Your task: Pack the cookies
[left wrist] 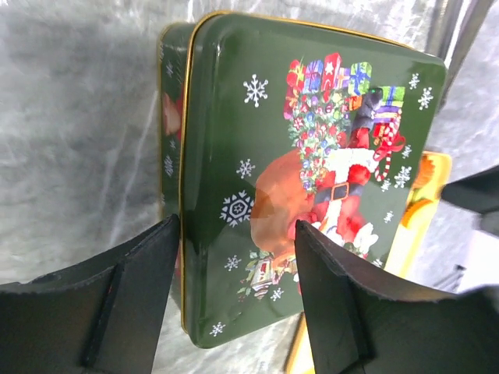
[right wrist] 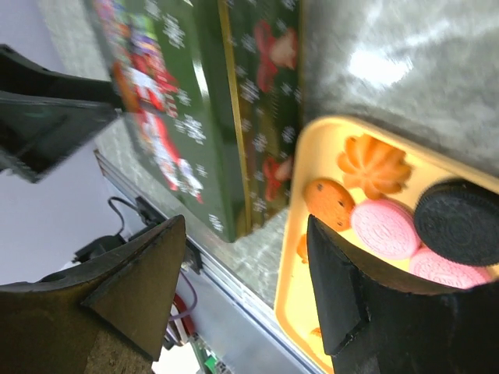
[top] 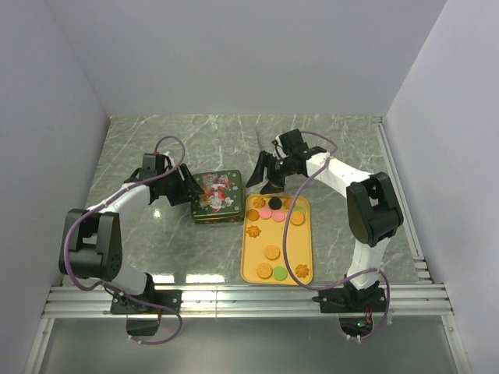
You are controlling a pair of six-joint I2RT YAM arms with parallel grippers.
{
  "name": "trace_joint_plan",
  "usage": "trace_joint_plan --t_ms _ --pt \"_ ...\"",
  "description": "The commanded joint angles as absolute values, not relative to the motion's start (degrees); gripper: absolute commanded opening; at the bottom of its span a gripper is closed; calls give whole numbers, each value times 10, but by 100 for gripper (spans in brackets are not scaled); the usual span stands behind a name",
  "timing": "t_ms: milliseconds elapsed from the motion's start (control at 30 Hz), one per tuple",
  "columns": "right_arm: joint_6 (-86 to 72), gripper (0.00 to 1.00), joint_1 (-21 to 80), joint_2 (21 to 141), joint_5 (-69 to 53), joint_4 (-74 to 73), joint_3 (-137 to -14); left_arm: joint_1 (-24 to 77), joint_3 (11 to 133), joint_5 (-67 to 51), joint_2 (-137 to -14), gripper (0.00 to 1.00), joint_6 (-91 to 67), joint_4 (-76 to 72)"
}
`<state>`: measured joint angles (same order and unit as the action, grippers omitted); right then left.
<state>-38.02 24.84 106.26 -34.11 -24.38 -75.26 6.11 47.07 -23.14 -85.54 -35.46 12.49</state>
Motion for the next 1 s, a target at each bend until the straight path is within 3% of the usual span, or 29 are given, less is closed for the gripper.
trace_joint_plan --t_ms 0,733,833,967 --pt "-379 70 243 1070 -352 -242 -805 64 504 -207 -860 67 -302 147" --pt "-401 58 251 1088 -384 -203 -827 139 621 -121 -951 67 -343 236" --pt "-410 52 254 1083 -411 -167 -818 146 628 -116 -957 67 -344 242" --pt "-437 28 256 1080 -455 -99 -805 154 637 -108 -962 67 -347 247"
